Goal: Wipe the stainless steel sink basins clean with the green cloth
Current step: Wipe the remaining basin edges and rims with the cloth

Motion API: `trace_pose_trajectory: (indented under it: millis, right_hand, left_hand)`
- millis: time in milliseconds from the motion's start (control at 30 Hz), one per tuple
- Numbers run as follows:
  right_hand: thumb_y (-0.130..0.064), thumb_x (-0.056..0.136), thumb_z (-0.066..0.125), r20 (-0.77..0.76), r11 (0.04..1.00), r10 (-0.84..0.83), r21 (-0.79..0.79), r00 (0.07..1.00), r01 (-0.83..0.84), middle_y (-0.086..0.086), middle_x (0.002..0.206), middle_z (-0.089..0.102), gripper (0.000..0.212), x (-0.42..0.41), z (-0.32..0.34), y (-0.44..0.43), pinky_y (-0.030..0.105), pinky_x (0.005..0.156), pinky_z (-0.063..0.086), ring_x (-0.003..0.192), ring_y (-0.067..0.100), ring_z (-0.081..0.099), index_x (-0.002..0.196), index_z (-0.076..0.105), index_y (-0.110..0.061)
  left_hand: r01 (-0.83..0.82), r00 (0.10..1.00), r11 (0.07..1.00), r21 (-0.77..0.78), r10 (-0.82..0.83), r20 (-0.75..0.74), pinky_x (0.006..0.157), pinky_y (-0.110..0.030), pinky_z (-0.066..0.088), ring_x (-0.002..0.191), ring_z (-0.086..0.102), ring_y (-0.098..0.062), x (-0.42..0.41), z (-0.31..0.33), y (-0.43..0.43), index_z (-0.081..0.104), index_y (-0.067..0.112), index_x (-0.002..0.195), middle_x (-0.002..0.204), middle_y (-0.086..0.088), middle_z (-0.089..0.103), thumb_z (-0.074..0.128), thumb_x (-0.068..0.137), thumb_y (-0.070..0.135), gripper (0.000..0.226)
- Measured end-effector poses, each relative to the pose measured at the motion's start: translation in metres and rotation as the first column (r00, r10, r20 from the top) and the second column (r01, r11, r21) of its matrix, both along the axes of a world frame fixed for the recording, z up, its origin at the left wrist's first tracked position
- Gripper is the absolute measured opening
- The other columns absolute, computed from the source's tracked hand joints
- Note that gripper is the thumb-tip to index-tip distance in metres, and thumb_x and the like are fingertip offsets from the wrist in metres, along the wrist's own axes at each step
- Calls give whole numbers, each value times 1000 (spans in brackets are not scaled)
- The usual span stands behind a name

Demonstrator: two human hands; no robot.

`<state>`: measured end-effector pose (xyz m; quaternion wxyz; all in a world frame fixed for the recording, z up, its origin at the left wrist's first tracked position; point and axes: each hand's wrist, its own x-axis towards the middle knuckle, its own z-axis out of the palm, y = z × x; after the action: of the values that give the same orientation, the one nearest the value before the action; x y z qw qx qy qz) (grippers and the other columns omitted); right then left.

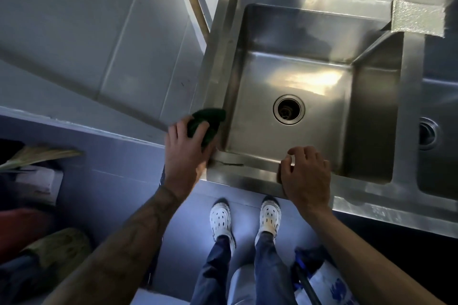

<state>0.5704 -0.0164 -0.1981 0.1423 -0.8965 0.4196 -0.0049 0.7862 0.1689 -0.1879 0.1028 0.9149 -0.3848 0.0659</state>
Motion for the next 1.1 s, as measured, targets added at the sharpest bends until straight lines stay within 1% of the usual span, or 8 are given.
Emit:
trace_pose_trajectory:
  millis: [100,267,367,533,600,700,967,1100]
  right_hand:
    - [-33,94,42,0,1000,-5,-1,1000,5,6,101,62,28,0,-2,0,43,79,44,91,27,57,101,63,-16]
    - [-31,94,44,-2,1000,10,-20,1000,-10,6,99,62,25,1,2,1,39,77,40,89,26,56,99,63,-16]
    - [-29,93,47,13,999,11,-31,1000,-10,6,97,62,22,2,3,0,37,75,38,87,25,55,98,63,-16]
    - [-29,91,46,28,999,4,-43,1000,-3,5,96,63,24,1,2,0,35,74,34,86,26,55,98,64,-16]
    - [-30,92,44,30,999,2,-32,1000,-1,4,96,63,25,2,2,1,33,74,31,86,24,55,99,64,-16]
    - [-30,92,45,7,1000,2,-10,1000,-2,3,98,62,24,2,1,0,37,76,38,88,23,55,100,63,-17]
    - [-27,90,49,49,1000,-27,-5,998,27,3,91,61,18,2,-1,-1,40,73,41,84,25,54,93,63,-18]
    - [-27,89,51,39,999,-37,-4,999,37,2,91,60,15,1,-3,0,42,74,42,84,27,54,92,64,-19]
  left_hand:
    - [-131,990,991,-38,128,-65,86,-49,52,105,55,-43,10,3,-12,65,16,125,130,-24,54,60,99,47,41]
    - [25,998,999,-26,-26,-54,87,-51,49,105,54,-43,-25,7,23,67,16,125,130,-24,55,62,101,45,38]
    - [6,1000,1000,4,-6,-29,87,-50,51,107,52,-40,0,1,-16,65,17,127,132,-24,53,60,99,48,42]
    - [-89,990,995,51,94,-104,102,-51,46,123,49,-37,29,-2,-80,57,23,135,145,-17,47,58,100,50,44]
    - [-46,997,996,71,50,-62,101,-51,47,123,50,-38,16,-1,-65,59,20,133,145,-18,48,51,102,48,42]
    - [47,997,995,88,-42,-58,102,-51,48,124,52,-40,12,-2,-49,60,19,132,143,-19,52,45,103,50,45]
    - [25,996,999,33,-22,-87,112,-50,39,133,46,-38,115,0,-183,57,22,139,149,-17,46,60,97,46,48]
    - [-8,994,999,33,11,-105,116,-51,40,134,44,-39,122,0,-194,57,22,138,150,-18,44,63,98,47,48]
